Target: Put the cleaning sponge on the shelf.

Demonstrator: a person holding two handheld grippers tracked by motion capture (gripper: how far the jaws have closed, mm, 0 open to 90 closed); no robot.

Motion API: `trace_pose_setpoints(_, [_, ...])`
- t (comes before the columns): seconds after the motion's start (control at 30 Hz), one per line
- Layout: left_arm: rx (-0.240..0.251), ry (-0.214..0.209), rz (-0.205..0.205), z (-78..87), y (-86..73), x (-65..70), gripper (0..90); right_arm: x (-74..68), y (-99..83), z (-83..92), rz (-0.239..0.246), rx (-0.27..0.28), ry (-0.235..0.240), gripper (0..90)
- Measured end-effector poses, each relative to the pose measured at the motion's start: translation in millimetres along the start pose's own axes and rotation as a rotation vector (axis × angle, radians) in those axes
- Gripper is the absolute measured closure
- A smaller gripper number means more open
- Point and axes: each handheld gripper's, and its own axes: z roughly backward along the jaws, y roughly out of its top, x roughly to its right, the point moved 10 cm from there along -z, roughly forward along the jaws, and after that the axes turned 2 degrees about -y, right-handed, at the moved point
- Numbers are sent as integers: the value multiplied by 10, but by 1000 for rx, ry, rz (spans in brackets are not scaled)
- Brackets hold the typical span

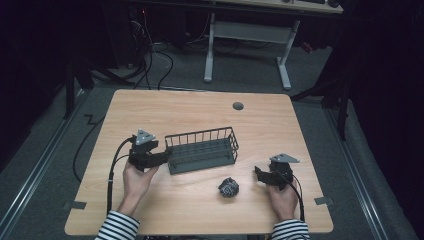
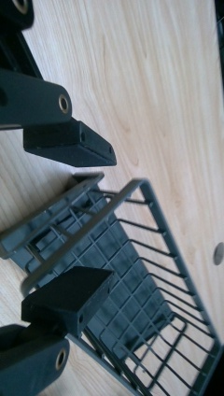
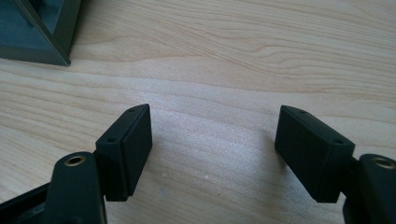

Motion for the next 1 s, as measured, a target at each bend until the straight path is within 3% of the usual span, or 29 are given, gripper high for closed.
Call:
trace_pose_setpoints(0.3, [44, 42, 19, 318, -86, -265, 386, 0, 0, 0, 0, 0, 0, 275])
trace_pose_setpoints(0.53, [85, 63, 69, 494, -236, -461, 367, 0, 0, -1, 0, 0, 1, 274])
trace_pose_setpoints(0.6, [82, 78, 66, 508, -292, -512, 364, 0, 1, -1, 0, 0, 1, 274])
trace_pose_setpoints(0.77, [67, 78, 118, 479, -506, -628, 352, 0, 1, -1, 0, 0, 0, 274])
trace_pose_setpoints(1.0, [26, 110, 117, 400, -748, -681, 338, -1, 1, -1, -1, 0, 0, 275])
